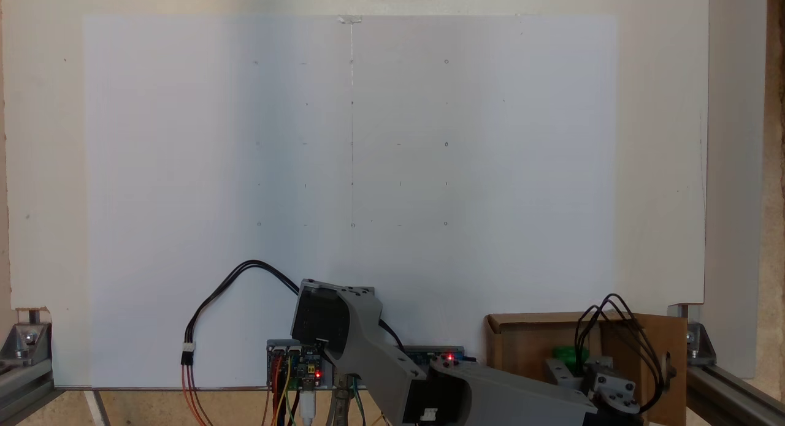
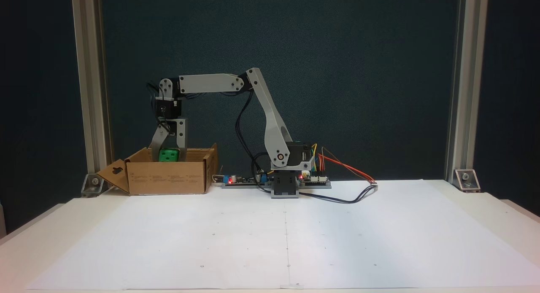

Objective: Grasp a green dice and put it in the bin.

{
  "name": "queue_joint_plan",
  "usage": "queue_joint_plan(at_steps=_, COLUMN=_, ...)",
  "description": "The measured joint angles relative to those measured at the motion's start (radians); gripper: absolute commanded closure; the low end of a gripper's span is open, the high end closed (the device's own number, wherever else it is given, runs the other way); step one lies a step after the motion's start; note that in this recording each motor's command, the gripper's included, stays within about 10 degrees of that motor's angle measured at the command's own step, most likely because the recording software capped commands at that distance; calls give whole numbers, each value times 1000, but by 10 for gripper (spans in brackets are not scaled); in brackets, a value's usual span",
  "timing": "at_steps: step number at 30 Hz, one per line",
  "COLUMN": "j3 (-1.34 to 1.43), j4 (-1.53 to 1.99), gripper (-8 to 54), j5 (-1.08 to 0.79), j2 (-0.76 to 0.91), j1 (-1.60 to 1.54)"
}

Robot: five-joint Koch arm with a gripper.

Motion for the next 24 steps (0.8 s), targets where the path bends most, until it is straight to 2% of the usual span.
queue_joint_plan(at_steps=14, j3=0, j4=-63, gripper=340, j5=-52, j2=-2, j1=83)
queue_joint_plan(at_steps=16, j3=0, j4=-63, gripper=229, j5=-52, j2=-2, j1=83)
queue_joint_plan(at_steps=18, j3=0, j4=-61, gripper=156, j5=-52, j2=-2, j1=83)
queue_joint_plan(at_steps=24, j3=0, j4=-60, gripper=155, j5=-38, j2=29, j1=86)
